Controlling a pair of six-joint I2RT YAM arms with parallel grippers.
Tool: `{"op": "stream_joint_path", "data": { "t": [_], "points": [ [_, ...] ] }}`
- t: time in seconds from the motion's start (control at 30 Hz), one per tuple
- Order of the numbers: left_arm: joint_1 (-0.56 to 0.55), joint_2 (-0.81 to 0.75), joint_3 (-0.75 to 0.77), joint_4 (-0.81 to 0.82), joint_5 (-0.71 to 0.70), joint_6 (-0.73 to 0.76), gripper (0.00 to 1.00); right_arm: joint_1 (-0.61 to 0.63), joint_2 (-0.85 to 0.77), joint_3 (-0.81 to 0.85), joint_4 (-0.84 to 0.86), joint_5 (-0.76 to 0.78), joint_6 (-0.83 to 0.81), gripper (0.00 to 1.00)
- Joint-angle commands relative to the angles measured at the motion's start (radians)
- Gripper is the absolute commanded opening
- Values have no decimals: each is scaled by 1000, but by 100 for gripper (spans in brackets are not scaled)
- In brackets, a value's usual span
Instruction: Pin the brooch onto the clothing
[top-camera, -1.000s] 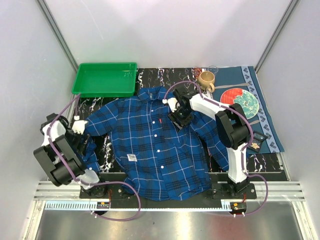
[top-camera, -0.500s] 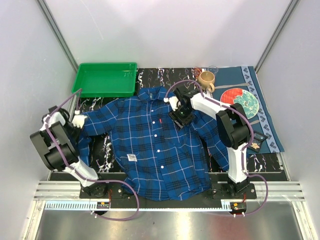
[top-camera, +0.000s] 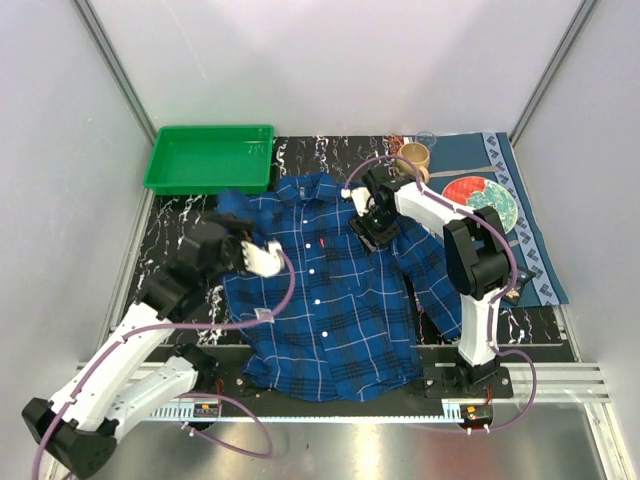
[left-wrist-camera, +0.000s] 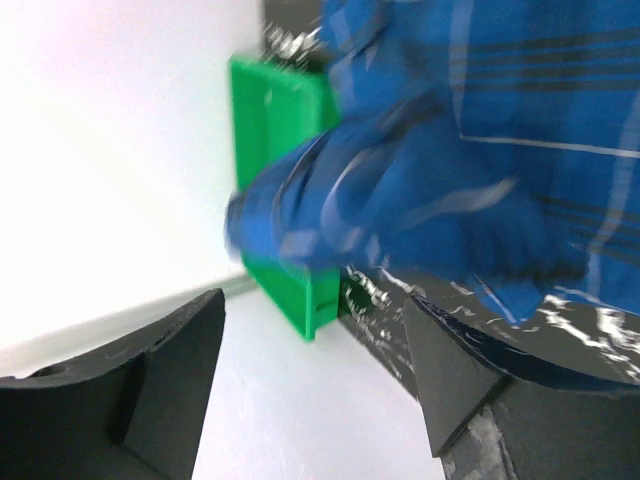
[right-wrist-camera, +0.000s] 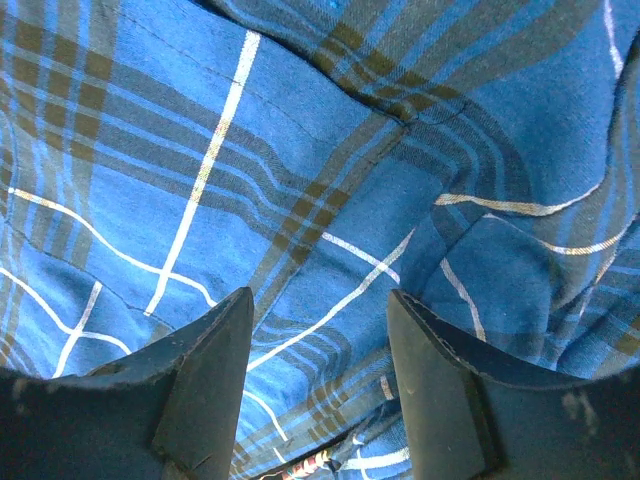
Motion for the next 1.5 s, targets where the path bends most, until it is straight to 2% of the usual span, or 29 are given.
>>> {"op": "stream_joint_path", "data": {
  "t": [0.0, 0.07, 0.1, 0.17, 0.23, 0.3, 0.4, 0.5, 0.67, 0.9, 1.17, 1.23, 1.4, 1.47],
  "points": [
    [-168, -68, -106, -47, -101, 123, 78, -2, -72, -2, -1, -5, 1, 62],
    [-158, -53, -38, -96, -75, 4, 78, -2, -86, -8, -1, -9, 3, 62],
    [-111, -36, -5, -119, -35, -41, 77, -2, -89, -11, 0, -12, 4, 62],
    [-49, -22, 94, -183, 113, -185, 77, -2, -99, -12, 0, -22, 10, 62],
    [22, 12, 153, -194, 185, -324, 79, -2, -104, -6, -3, -34, 17, 62],
    [29, 58, 185, -243, 287, -395, 79, -2, -110, -2, -6, -40, 24, 63],
    [20, 127, 220, -234, 446, -569, 90, -5, -118, 1, -11, -49, 44, 62],
    [-10, 252, 263, -172, 506, -740, 92, -11, -124, -2, -11, -51, 69, 63],
    [-44, 559, 443, -124, 480, -952, 82, -66, -145, 3, -24, -97, 113, 62],
    [-69, 814, 568, -41, 376, -1260, 78, -98, -204, 0, -38, -147, 161, 62],
    [-187, 977, 602, -18, 57, -1322, 70, -127, -221, -19, -38, -167, 169, 63],
    [-188, 1033, 622, -27, 13, -1322, 64, -138, -227, -28, -35, -172, 165, 64],
    [-188, 1107, 650, -32, -9, -1302, 62, -149, -230, -39, -34, -180, 155, 64],
    [-188, 1127, 661, -30, -11, -1292, 55, -150, -228, -42, -34, -181, 152, 64]
  ]
}}
